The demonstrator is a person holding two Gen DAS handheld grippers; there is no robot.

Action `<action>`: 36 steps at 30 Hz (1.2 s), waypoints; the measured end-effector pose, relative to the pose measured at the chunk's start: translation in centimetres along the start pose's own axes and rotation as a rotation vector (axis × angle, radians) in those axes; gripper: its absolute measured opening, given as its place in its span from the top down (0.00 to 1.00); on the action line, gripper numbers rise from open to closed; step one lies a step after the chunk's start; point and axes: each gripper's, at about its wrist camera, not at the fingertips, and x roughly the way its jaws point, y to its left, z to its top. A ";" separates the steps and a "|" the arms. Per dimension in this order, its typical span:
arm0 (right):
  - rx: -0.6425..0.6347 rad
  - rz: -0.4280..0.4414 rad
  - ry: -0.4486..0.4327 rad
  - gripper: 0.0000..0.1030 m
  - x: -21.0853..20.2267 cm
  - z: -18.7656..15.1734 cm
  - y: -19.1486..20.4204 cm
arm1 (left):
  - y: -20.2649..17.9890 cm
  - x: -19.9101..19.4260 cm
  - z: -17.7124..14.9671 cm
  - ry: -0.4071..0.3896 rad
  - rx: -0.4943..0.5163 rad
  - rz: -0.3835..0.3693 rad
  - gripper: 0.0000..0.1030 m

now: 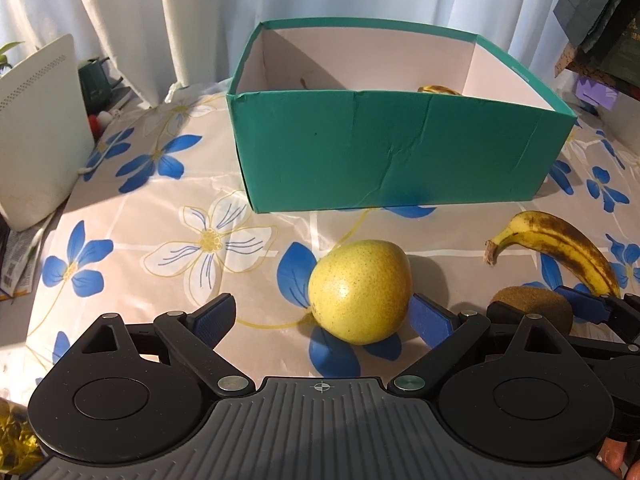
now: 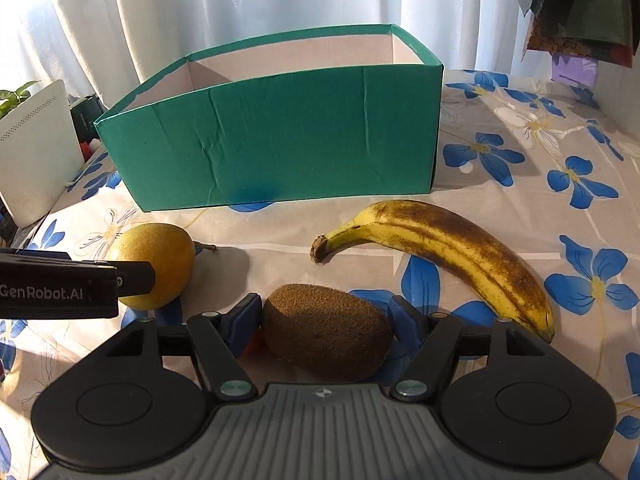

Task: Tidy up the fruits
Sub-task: 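Close the left gripper around the yellow-green pear while the right gripper grasps the other kiwi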

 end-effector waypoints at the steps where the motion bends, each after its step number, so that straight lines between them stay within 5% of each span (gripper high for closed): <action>1: -0.004 0.001 -0.002 0.33 -0.1 0.0 0.0 | 0.0 0.1 0.0 0.000 0.001 -0.001 0.06; 13: 0.077 -0.057 -0.066 0.35 -3.7 -0.5 -2.6 | -3.8 2.1 0.7 -0.022 0.110 0.031 0.12; 22: 0.100 -0.084 -0.086 0.35 -5.7 -1.0 -3.9 | -3.9 4.5 1.0 0.038 0.078 0.059 0.24; 29: 0.109 -0.087 -0.092 0.35 -6.0 -1.1 -4.2 | -3.6 5.0 1.3 0.021 0.065 0.051 0.23; 32: 0.114 -0.090 -0.097 0.35 -6.1 -1.1 -4.1 | -3.2 4.9 1.3 0.017 0.057 0.053 0.32; 36: 0.121 -0.099 -0.101 0.35 -6.3 -1.1 -4.2 | -2.8 4.8 1.4 0.028 0.046 0.030 0.32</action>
